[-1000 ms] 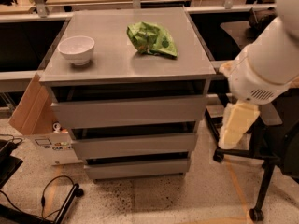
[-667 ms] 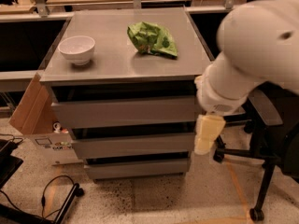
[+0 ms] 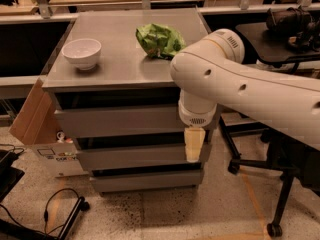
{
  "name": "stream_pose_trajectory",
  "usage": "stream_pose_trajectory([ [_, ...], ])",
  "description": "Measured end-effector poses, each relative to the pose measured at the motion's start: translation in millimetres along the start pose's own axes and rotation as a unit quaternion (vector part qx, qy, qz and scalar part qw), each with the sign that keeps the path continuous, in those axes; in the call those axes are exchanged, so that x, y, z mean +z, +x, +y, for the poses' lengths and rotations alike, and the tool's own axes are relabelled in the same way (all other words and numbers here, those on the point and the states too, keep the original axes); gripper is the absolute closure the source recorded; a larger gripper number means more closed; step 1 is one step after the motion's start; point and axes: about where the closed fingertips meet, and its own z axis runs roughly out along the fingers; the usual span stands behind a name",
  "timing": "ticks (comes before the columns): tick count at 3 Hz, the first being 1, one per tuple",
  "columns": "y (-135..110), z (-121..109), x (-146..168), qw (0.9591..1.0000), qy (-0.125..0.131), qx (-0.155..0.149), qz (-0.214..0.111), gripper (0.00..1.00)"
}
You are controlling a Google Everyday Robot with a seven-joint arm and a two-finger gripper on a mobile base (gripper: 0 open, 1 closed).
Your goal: Open top drawer
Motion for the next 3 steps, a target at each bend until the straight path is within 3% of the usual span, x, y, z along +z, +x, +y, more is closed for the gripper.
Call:
stream_pose_trajectory([
  [1,2,-18,20,0.9997,-0.002,0.021,0.015,0.00],
  [3,2,-17,30,0.9994,0.011,0.019,0.026,0.00],
])
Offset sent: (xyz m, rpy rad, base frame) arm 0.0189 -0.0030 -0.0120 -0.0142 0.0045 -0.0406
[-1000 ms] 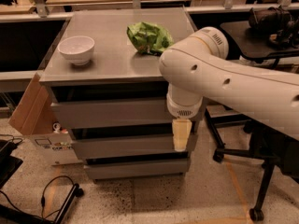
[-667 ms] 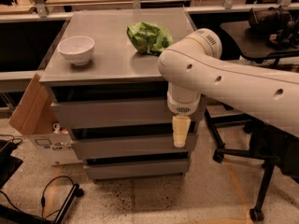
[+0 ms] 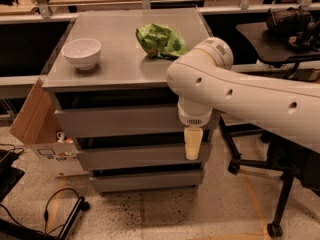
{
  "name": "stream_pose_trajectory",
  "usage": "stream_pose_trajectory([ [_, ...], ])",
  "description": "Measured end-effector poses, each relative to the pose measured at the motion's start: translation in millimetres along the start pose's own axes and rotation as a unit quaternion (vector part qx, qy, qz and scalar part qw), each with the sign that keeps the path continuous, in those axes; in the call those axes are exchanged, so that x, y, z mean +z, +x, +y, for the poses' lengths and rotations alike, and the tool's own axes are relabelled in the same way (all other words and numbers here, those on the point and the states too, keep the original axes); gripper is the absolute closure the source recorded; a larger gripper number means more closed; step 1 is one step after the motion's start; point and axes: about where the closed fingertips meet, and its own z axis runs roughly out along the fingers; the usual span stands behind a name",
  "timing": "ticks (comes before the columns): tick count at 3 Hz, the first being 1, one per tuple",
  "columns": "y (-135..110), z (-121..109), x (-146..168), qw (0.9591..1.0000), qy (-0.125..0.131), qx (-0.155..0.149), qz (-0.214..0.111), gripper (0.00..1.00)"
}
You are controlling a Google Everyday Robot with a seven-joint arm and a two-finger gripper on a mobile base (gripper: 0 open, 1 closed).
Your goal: Open top drawer
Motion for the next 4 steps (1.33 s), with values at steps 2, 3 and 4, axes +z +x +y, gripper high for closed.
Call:
stream_pose_trajectory([
  [2,-8,-12,29,0.9989,0.042,-0.020,-0.001,0.00],
  [3,-17,-28,41,0.9989,0.037,-0.025,-0.016,0.00],
  [4,-28,-43,55,0.9988,0.027,-0.025,-0.033,0.00],
])
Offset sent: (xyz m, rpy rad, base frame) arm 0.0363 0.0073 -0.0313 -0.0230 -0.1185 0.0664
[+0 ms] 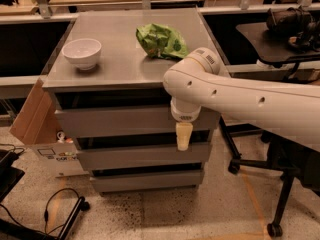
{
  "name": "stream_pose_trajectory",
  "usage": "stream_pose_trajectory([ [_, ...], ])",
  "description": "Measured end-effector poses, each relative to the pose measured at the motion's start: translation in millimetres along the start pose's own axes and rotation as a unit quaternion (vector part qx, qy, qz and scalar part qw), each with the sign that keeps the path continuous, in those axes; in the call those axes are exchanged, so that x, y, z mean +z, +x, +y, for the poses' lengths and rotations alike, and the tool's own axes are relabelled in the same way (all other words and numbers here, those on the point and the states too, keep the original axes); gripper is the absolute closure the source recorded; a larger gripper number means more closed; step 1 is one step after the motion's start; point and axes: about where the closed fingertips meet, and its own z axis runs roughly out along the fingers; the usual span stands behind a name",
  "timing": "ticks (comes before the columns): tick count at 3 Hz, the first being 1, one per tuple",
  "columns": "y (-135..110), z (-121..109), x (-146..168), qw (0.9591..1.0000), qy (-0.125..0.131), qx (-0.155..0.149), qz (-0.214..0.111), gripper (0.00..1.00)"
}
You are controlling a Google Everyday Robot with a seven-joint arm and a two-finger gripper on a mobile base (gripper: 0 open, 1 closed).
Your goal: Open top drawer
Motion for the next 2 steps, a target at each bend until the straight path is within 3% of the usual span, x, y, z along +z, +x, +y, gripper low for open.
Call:
stream_pose_trajectory([
  [2,-11,-14,27,0.9994,-0.018,0.013,-0.026,0.00],
])
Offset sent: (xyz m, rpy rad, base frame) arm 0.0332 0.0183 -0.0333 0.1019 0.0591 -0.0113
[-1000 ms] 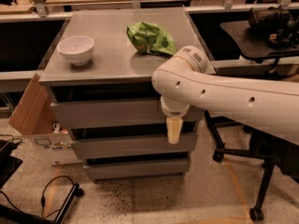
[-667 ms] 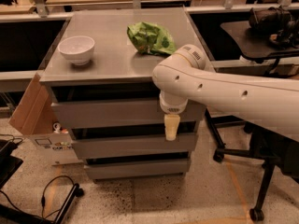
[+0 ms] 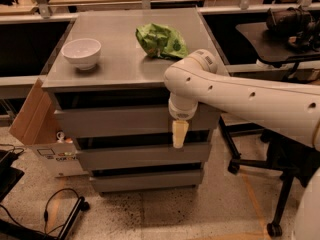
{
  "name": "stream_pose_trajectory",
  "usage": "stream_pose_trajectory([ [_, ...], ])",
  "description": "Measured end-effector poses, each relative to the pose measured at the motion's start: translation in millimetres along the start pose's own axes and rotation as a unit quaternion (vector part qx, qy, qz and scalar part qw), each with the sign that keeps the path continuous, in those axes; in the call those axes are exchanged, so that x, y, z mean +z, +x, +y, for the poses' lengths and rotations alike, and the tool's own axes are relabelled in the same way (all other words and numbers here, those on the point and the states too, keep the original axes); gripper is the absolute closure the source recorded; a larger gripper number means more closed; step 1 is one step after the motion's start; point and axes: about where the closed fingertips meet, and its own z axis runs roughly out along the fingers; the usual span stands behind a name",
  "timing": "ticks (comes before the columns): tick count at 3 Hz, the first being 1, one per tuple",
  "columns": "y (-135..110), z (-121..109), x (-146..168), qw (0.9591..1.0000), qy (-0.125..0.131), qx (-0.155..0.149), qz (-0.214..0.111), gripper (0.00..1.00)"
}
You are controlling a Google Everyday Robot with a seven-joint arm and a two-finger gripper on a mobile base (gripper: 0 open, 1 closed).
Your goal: Open top drawer
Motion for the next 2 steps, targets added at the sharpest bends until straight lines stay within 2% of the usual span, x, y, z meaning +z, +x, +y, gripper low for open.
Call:
stream_pose_trajectory([
  [1,-5,5,16,0.9997,-0.016,0.009,-0.014,0.18],
  [2,-9,10,28,0.9991,-0.030,0.018,-0.025,0.41],
])
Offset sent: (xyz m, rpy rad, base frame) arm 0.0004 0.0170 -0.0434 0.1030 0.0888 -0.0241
